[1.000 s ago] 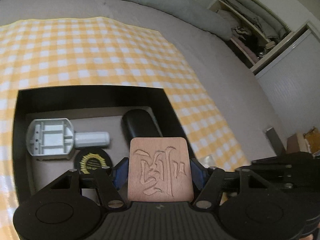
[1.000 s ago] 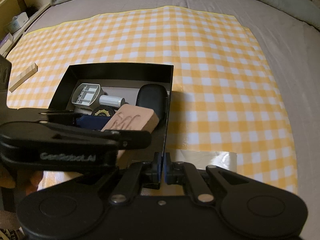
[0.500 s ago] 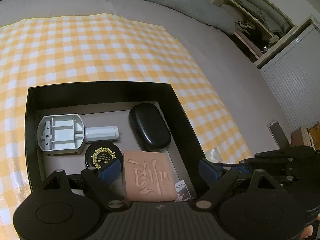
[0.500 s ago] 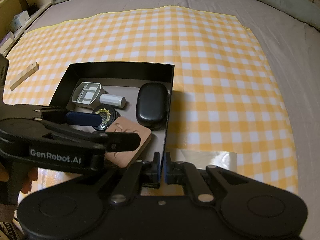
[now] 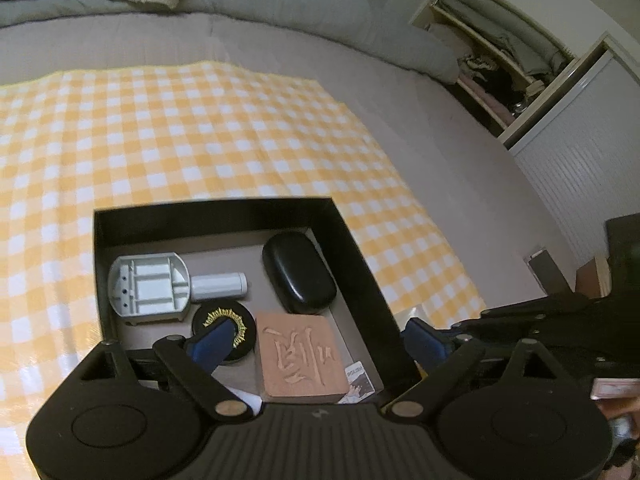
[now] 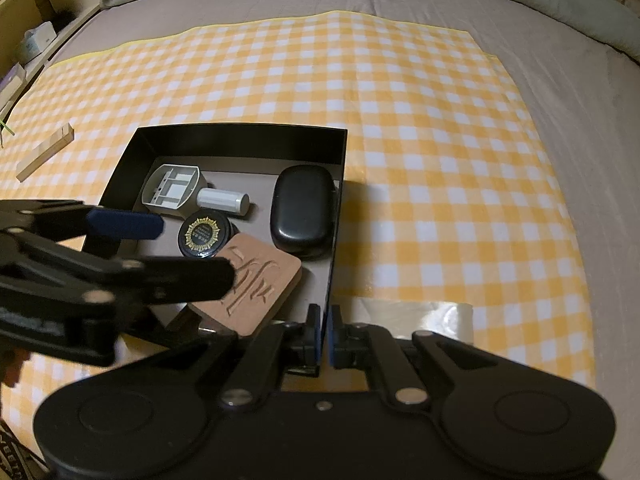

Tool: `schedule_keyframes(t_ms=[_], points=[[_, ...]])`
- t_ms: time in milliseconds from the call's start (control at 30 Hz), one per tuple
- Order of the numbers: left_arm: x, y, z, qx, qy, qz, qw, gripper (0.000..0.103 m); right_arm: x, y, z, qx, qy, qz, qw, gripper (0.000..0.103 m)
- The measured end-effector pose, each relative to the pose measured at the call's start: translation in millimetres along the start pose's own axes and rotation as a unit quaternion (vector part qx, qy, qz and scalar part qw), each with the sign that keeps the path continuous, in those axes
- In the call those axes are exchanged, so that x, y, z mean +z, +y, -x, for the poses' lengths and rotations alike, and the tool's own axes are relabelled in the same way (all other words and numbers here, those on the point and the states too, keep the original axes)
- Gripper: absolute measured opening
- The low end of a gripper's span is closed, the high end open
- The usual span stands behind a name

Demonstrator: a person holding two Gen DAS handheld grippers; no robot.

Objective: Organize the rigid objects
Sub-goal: 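Move the left tool to the pale wooden block and grasp it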

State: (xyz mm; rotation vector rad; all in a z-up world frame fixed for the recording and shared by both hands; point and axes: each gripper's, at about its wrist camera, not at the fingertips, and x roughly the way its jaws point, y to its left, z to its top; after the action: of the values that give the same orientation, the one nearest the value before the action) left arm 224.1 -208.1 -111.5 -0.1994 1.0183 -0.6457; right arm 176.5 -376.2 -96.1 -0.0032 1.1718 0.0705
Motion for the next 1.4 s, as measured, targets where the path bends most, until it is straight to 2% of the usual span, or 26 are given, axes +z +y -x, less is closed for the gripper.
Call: schedule_keyframes(t_ms=[300, 467, 700, 800, 900, 1167, 1300, 1400], points=[[4.8, 1.6, 42.4, 0.016, -0.047, -0.016, 0.9986, 0.1, 1.9, 0.5, -3.2, -0.01, 0.001, -0.004, 1.0, 0.004], [7.7, 13.6, 64.7, 0.049, -0.074, -0.023, 0.9958, 0.103, 2.2, 3.4, -4.5, -0.02, 0.002, -0.004, 1.0, 0.003], [14.8, 58.7, 90.2, 0.103, -0.104, 0.011, 0.9891, 0.103, 0.8, 10.7, -3.3, -0.039, 0.001, 0.007, 0.999, 0.003], [17.5, 83.8, 97.7, 0.137, -0.117, 0.033, 0.9831, 0.103, 0.8, 11.0, -3.6, -0.043, 0.001, 0.011, 0.999, 0.003], [21.3, 111.0, 104.5, 0.178, -0.131, 0.057, 0.9736, 0.103, 0.7, 10.8, -4.1, -0.042, 0.001, 0.01, 0.999, 0.003], [24.2, 195.6, 118.3, 0.281, -0.151, 0.123, 0.9397, 0.103, 0.1, 10.2, -5.1, -0.04, 0.0, 0.017, 0.999, 0.005], [24.0, 233.5, 121.3, 0.315, -0.15, 0.12, 0.9293, 0.103, -0.9, 6.4, -6.0, -0.029, 0.0, 0.018, 0.999, 0.006], [21.7, 259.4, 123.0, 0.329, -0.142, 0.125, 0.925, 0.103, -0.6, 2.7, -8.9, -0.02, 0.005, 0.015, 1.0, 0.006]])
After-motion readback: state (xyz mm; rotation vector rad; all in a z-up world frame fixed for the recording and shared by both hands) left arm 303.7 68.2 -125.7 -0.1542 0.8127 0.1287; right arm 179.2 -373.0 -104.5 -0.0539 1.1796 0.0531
